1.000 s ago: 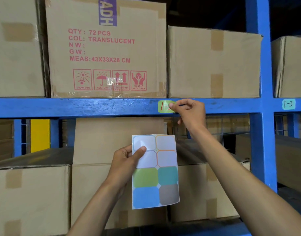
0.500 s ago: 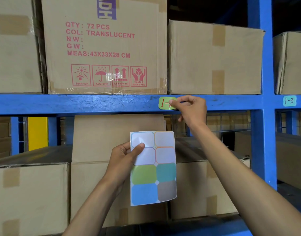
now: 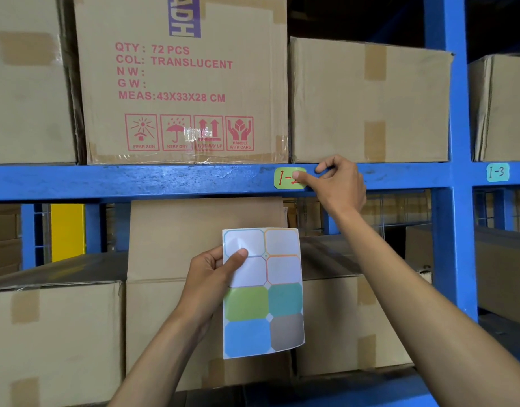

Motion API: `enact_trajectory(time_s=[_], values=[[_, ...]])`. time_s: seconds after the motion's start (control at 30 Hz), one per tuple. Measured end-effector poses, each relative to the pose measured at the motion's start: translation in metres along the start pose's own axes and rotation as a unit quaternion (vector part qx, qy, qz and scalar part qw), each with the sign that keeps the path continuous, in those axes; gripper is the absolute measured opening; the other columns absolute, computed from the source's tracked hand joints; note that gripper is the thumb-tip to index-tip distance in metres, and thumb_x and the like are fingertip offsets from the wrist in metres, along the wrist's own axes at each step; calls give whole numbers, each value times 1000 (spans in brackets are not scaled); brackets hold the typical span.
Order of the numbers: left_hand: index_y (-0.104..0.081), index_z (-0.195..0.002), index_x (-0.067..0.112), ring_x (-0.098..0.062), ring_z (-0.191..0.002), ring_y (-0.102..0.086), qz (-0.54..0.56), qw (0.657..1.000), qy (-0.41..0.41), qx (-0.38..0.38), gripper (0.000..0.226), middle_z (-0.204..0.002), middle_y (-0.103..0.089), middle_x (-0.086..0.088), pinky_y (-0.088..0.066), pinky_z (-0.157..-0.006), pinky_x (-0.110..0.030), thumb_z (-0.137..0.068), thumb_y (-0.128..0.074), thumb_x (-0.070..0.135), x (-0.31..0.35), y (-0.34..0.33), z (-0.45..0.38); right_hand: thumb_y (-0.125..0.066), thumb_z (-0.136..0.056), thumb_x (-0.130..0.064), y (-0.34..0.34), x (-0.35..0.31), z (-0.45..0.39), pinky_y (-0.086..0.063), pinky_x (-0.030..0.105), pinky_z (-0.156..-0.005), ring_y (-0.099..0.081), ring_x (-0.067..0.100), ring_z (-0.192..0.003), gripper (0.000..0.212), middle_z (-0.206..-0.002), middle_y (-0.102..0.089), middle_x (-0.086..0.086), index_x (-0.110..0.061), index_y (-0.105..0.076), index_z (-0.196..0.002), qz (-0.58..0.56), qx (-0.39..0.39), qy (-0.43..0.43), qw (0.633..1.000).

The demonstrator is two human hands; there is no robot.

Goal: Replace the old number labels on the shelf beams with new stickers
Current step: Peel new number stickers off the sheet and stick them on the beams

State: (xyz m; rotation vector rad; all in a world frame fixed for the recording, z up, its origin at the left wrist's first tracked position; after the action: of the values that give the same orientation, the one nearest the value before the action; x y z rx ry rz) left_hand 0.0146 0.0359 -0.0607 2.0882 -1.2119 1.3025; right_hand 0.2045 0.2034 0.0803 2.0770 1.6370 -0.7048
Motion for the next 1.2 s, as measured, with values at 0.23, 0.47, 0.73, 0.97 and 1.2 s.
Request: enact_trajectory(time_s=[0.23,0.47,0.73,0.97,1.2], values=[[-76,-102,10,-28,-84,-74,0,1000,-1,-2,18,-95,-79,-13,-62,-74,-39,-93,-63,19,3,0,-1,-80,-70,-54,-2,6,0,-48,31,-60,-68,13,-85,34,-74,-71,-5,-26,-60,-69,-43,7,-15,999],[-76,-101,9,-26,-81,-74,7,1000,2,-3,18,-94,-79,-14,-63,-70,-36,-93,-63,18,0,2,-1,-80,-76,-23,-3,12,18,-55,46,-79,-70,8,-85,27,-67,-68,-7,-20,-59,-93,-116,14,22,993],[-76,-101,8,-26,-79,-74,12,1000,2,-9,18,-93,-78,-15,-62,-68,-37,-93,-63,18,-3,0,-3,-79,-63,-52,-18,-6,38,-41,46,-86,-57,20,-87,61,-80,-51,-6,-23,-44,-104,-35,53,53,997],[-76,-99,9,-26,-76,-74,15,1000,5,-11,17,-91,-78,-15,-62,-63,-34,-92,-64,20,-5,-2,-8,-73,-55,-74,-23,-9,38,-31,40,-83,-54,22,-102,79,-104,-52,-8,-22,-41,-105,15,64,40,997],[-76,-99,9,-24,-73,-75,17,1000,9,-16,18,-90,-79,-15,-59,-55,-29,-92,-64,20,-6,0,-6,-71,-54,-80,-25,-11,35,-29,41,-82,-51,25,-99,81,-102,-55,-6,-20,-41,-98,-20,104,-60,993]])
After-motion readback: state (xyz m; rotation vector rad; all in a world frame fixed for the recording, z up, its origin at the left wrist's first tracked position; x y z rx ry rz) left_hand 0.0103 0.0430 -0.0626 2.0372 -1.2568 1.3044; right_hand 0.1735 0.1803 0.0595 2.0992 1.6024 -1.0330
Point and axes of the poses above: each hand's wrist, its own z-axis away from the middle knuckle, its own y-axis out of the back of the hand, x = y × z, the point moved 8 cm from there along -z, towards the middle knuckle
